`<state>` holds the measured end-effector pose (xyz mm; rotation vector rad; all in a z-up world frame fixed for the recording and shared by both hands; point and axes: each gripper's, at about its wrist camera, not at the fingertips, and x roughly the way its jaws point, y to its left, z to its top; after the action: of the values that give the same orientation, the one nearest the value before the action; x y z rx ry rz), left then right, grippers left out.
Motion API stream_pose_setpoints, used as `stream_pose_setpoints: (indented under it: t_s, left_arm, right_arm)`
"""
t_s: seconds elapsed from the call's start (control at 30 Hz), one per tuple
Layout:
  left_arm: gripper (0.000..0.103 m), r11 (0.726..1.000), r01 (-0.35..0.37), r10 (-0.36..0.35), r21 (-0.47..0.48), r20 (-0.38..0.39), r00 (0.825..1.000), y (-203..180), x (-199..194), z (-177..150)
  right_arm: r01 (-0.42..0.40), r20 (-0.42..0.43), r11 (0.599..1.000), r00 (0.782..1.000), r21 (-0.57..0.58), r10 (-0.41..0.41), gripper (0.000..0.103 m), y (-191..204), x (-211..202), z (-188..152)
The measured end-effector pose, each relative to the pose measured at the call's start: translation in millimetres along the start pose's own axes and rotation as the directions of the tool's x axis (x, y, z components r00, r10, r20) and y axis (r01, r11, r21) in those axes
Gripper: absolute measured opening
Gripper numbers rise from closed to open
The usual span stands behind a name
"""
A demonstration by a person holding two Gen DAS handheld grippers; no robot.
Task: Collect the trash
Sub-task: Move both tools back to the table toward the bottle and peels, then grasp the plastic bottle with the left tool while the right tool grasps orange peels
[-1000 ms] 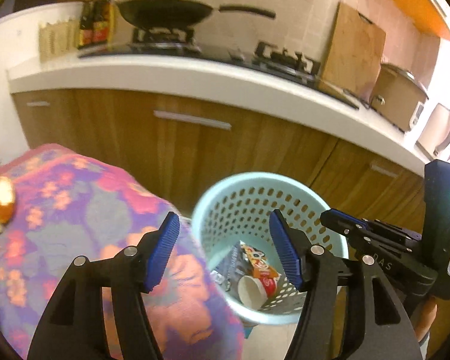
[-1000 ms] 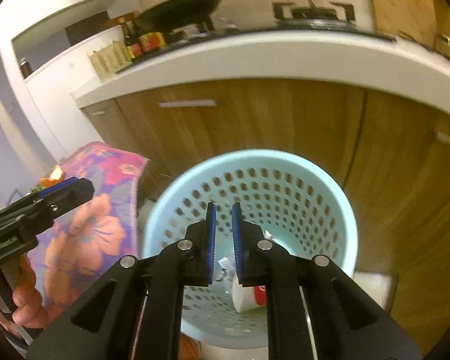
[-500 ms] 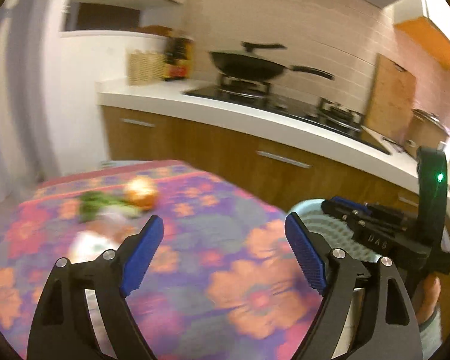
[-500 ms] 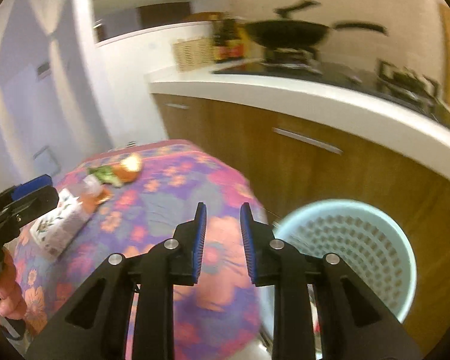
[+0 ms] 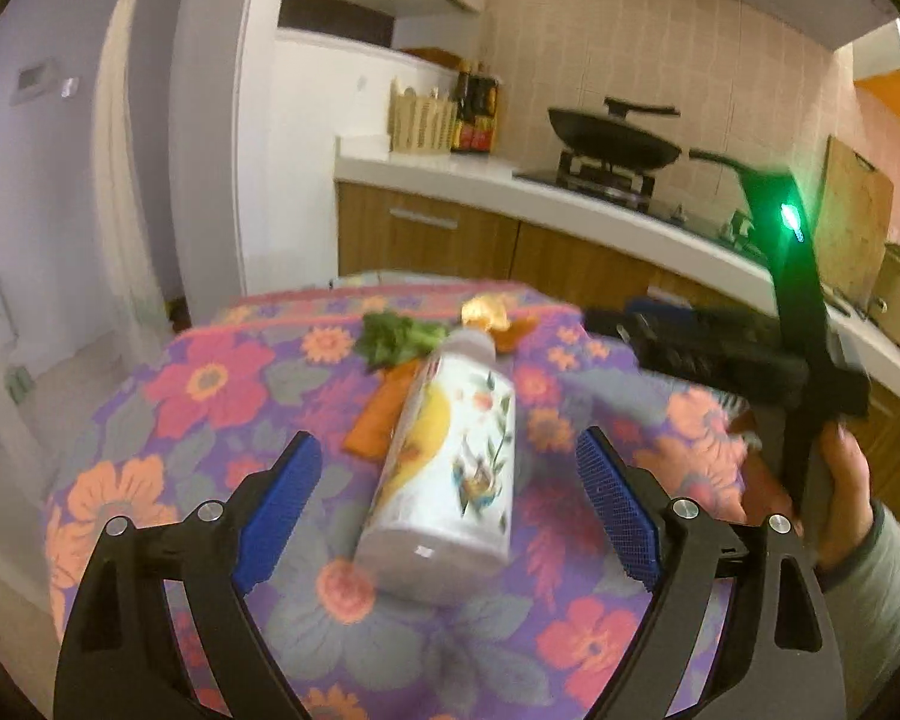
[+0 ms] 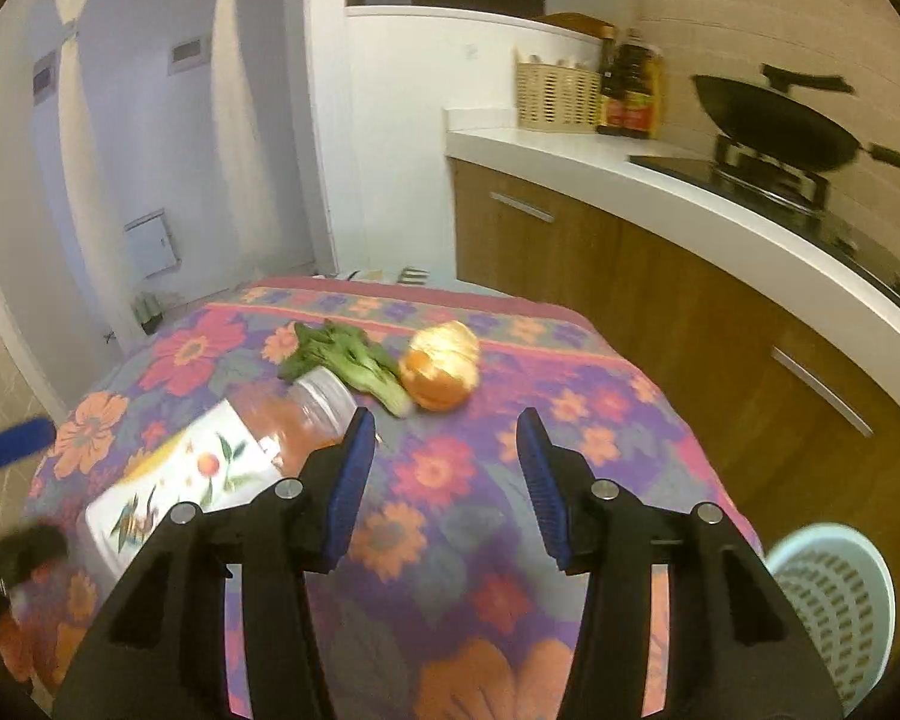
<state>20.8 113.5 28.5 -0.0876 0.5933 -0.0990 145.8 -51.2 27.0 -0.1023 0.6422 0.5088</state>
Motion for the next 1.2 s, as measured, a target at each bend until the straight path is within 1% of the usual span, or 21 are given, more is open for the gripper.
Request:
stream_pose_setpoints:
  t_s: [0.1, 0.2, 0.3, 0.43, 0.5, 0.53, 0.57, 0.6, 0.63, 0.67, 0.73, 0.8, 0.9, 0.97, 1.07, 1.13, 1.2]
  left_arm:
    - [0.084, 1.0, 0.016, -0.016, 0.0, -0.045, 0.999, -2, 10, -9]
    - [0.084, 1.0, 0.009, -0.01, -0.012, -0.082, 0.997, -3, 22, -15]
    - [0.083, 0.999, 0.008, -0.013, -0.048, -0.12, 0.993, -2, 35, -17]
    - [0.078, 0.997, -0.015, 0.004, -0.076, -0.143, 0.99, 1, 47, -17]
    - [0.073, 0.996, -0.022, 0.01, -0.083, -0.141, 0.99, 1, 50, -17]
    - [0.068, 0.996, -0.026, 0.013, -0.085, -0.141, 0.99, 2, 50, -17]
    - [0.068, 0.996, -0.021, 0.009, -0.09, -0.14, 0.99, 3, 51, -17]
    - [0.068, 0.995, -0.015, 0.001, -0.098, -0.137, 0.991, 5, 51, -16]
    - [0.067, 0.994, -0.005, -0.01, -0.112, -0.135, 0.991, 7, 50, -17]
    - [0.067, 0.993, 0.001, -0.018, -0.121, -0.133, 0.991, 9, 50, -16]
    - [0.066, 0.99, 0.018, -0.036, -0.137, -0.126, 0.991, 12, 49, -17]
    - [0.065, 0.987, 0.036, -0.054, -0.159, -0.109, 0.993, 15, 45, -17]
    - [0.064, 0.978, 0.068, -0.082, -0.196, -0.069, 0.994, 24, 31, -14]
    - [0.06, 0.968, 0.101, -0.112, -0.228, -0.033, 0.993, 34, 17, -12]
    - [0.057, 0.958, 0.124, -0.132, -0.258, -0.015, 0.991, 47, 4, -9]
    - [0.056, 0.954, 0.13, -0.138, -0.271, -0.011, 0.99, 55, -2, -10]
    - [0.054, 0.954, 0.118, -0.124, -0.277, -0.005, 0.992, 61, -9, -12]
  right_arm:
    - [-0.012, -0.008, 1.0, 1.0, -0.011, 0.011, 0.046, 6, 17, 5]
    - [-0.011, -0.025, 1.0, 1.0, -0.004, 0.011, 0.046, 7, 36, 10]
    - [-0.028, -0.072, 0.999, 0.997, 0.028, 0.03, 0.046, 1, 56, 16]
    - [-0.059, -0.138, 0.996, 0.988, 0.066, 0.068, 0.046, -4, 82, 23]
    - [-0.055, -0.162, 0.995, 0.984, 0.088, 0.069, 0.046, -6, 95, 24]
    - [-0.054, -0.176, 0.994, 0.982, 0.1, 0.071, 0.046, -7, 101, 25]
    - [-0.055, -0.189, 0.992, 0.979, 0.109, 0.076, 0.045, -9, 105, 24]
    - [-0.057, -0.2, 0.991, 0.976, 0.119, 0.081, 0.041, -11, 109, 24]
    - [-0.057, -0.206, 0.99, 0.975, 0.131, 0.084, 0.034, -14, 110, 23]
    - [-0.064, -0.208, 0.989, 0.974, 0.137, 0.092, 0.033, -15, 110, 22]
    - [-0.08, -0.202, 0.985, 0.973, 0.153, 0.11, 0.024, -17, 107, 20]
    - [-0.081, -0.2, 0.984, 0.973, 0.157, 0.112, 0.019, -19, 104, 19]
    - [-0.093, -0.197, 0.983, 0.973, 0.161, 0.124, 0.004, -19, 98, 16]
    - [-0.08, -0.196, 0.985, 0.974, 0.15, 0.109, 0.004, -18, 92, 12]
    - [-0.085, -0.197, 0.985, 0.974, 0.151, 0.114, 0.004, -18, 85, 6]
    - [-0.09, -0.185, 0.983, 0.975, 0.161, 0.12, 0.004, -21, 78, 3]
    - [-0.093, -0.173, 0.982, 0.977, 0.164, 0.122, 0.004, -24, 71, 2]
